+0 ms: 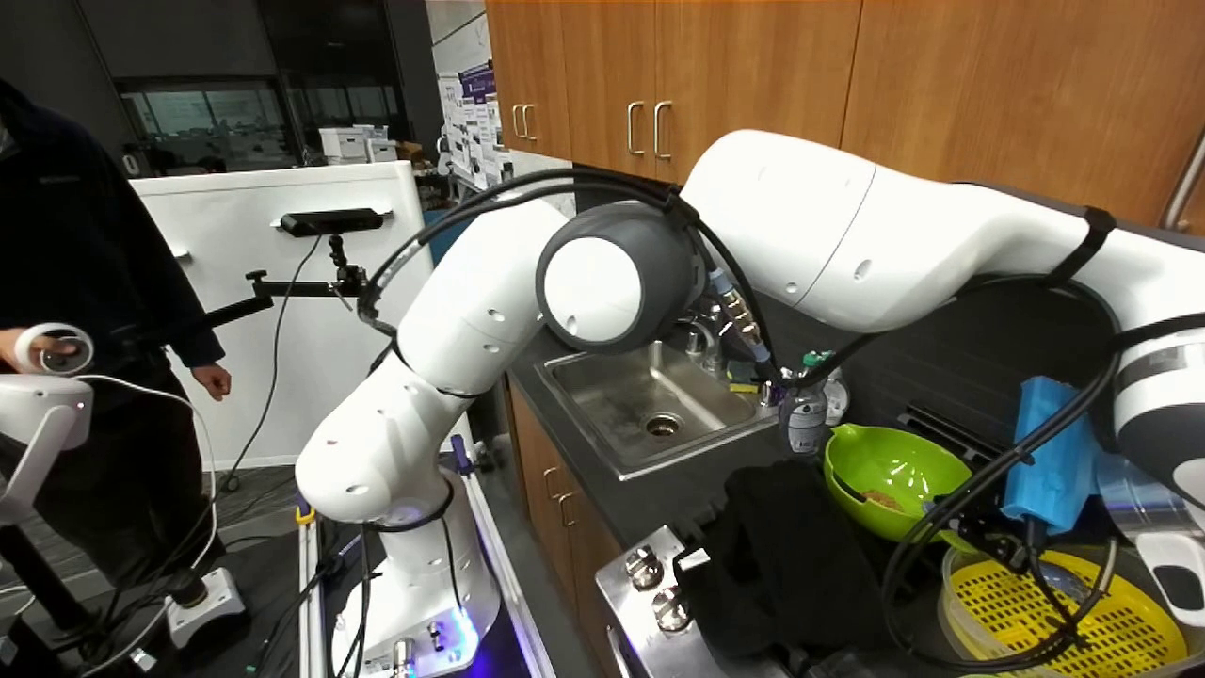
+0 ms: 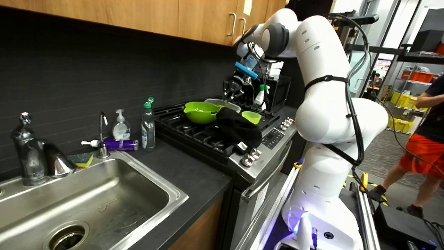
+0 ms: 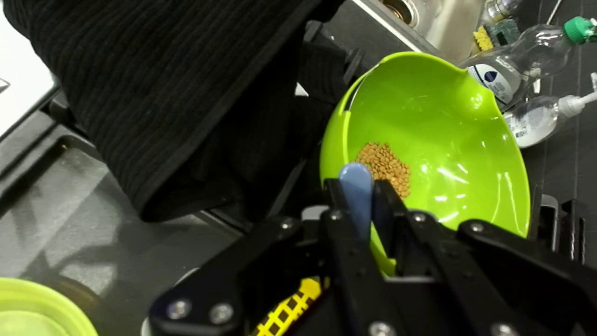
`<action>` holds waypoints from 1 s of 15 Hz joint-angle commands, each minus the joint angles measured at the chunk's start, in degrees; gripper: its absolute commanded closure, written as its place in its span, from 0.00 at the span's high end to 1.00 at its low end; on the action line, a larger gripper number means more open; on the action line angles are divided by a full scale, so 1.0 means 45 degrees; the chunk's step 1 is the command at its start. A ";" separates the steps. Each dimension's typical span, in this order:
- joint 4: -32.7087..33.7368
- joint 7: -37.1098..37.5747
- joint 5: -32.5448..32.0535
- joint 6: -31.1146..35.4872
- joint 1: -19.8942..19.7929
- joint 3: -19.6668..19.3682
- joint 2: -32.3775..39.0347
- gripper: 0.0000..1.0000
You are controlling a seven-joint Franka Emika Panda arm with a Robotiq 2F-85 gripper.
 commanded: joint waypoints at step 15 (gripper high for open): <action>0.2455 -0.0572 -0.0308 -0.0747 -0.0695 0.0699 0.1211 0.48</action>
